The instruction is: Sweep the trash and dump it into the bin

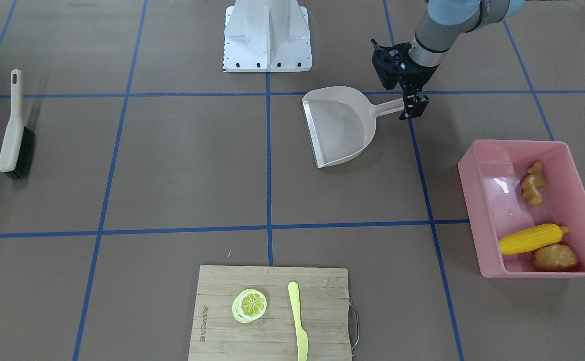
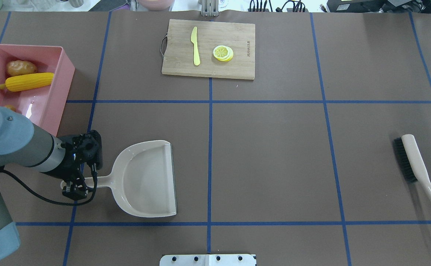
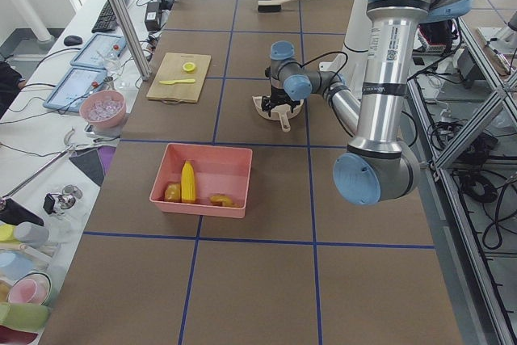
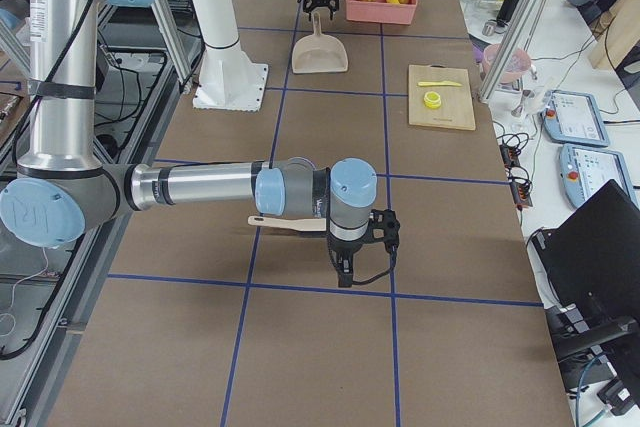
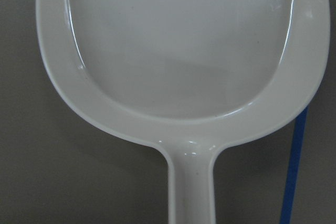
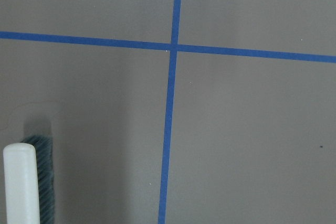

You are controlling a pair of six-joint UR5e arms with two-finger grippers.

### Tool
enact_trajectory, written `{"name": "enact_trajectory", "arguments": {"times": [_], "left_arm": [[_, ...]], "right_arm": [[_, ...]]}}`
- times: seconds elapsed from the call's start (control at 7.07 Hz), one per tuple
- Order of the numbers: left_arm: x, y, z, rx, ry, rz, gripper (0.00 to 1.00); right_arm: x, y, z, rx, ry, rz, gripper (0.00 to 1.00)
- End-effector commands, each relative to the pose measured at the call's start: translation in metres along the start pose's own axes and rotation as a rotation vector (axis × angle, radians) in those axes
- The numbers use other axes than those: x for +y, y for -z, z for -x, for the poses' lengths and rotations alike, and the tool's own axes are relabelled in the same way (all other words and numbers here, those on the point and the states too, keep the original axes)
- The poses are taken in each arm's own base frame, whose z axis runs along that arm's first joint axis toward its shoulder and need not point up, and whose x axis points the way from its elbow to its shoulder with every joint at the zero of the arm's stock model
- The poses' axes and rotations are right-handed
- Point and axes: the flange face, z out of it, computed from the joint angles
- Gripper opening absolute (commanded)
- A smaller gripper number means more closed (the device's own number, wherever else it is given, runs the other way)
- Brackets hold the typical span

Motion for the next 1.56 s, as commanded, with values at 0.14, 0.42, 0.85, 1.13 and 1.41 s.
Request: {"name": "enact_trajectory", "arguments": {"times": [0.14,0.42,0.85,1.13,1.41], "left_arm": [[0.051,0.084,0.111,-0.07,0.424,-0.084,0.98],[0.1,0.125,0.155,-0.066,0.631,-0.04,0.98],[0.249,0.166,0.241,-0.135,1.085,0.094,0.98],[0.374,0.149,0.232,0.014,1.339,0.071,0.98],[0.411,0.148,0.236,0.019,1.427,0.072,0.98]], "right_arm": [[-0.001,0.001,0.001,0.001,0.004,-0.004,1.0],[-0.001,0.002,0.001,0.001,0.005,-0.005,1.0],[0.0,0.001,0.001,0.001,0.003,-0.003,1.0],[-0.001,0.001,0.001,0.001,0.004,-0.004,1.0],[0.0,0.0,0.0,0.001,0.002,-0.002,1.0]]}}
